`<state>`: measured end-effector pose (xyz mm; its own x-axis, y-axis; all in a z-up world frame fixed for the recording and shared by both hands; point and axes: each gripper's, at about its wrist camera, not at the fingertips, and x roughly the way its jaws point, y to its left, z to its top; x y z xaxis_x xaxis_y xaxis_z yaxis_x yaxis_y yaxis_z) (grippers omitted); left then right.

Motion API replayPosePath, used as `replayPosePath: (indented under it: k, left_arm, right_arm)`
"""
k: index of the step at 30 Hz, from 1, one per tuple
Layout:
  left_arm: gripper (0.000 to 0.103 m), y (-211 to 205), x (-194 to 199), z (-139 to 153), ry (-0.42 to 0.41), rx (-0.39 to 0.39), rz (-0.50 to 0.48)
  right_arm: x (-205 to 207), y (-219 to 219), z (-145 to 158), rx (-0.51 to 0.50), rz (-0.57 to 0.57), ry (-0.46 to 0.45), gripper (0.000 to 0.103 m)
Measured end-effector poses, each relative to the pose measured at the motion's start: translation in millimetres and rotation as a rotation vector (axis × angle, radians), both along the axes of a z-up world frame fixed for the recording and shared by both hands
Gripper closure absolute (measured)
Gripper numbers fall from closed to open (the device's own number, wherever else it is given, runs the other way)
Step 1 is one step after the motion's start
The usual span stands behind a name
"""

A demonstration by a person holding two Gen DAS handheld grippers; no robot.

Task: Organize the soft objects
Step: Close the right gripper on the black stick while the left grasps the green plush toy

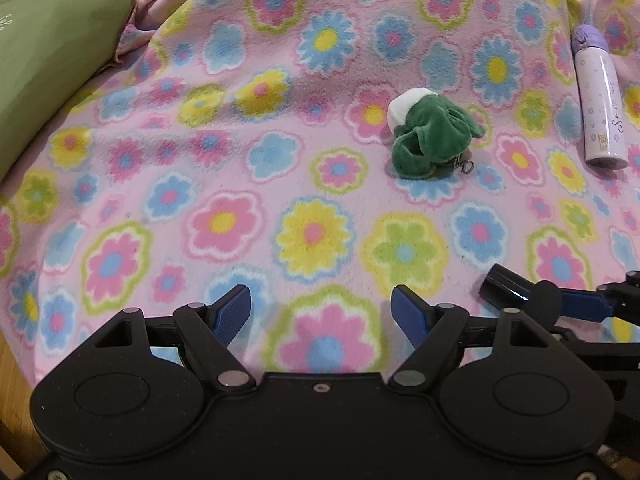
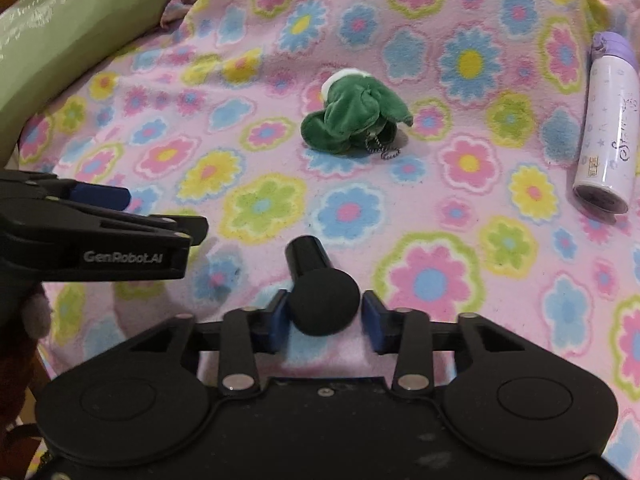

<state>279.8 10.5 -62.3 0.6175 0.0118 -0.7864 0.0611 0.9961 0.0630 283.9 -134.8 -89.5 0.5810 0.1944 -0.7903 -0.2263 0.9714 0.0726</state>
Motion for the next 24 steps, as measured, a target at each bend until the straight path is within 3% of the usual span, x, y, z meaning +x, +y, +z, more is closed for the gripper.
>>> replayPosePath:
  k: [9, 13, 16, 21, 24]
  left_arm:
    - [0.029, -19, 26, 6, -0.05, -0.017, -0.047]
    - [0.019, -33, 40, 11, -0.105, -0.027, -0.07]
    - [0.018, -45, 51, 13, -0.143, -0.028, -0.092]
    - [0.015, -61, 73, 16, -0.185, -0.033, -0.105]
    - [0.014, -68, 89, 14, -0.177, -0.036, -0.097]
  right_arm:
    - [18, -49, 3, -0.033, -0.149, -0.083, 0.067]
    - [29, -73, -8, -0.049, -0.186, -0.132, 0.067]
    - [35, -83, -20, -0.067, -0.194, -0.158, 0.066]
    - [39, -104, -28, 0.035, -0.218, -0.185, 0.065]
    - [34, -101, -33, 0.029, -0.22, -0.24, 0.064]
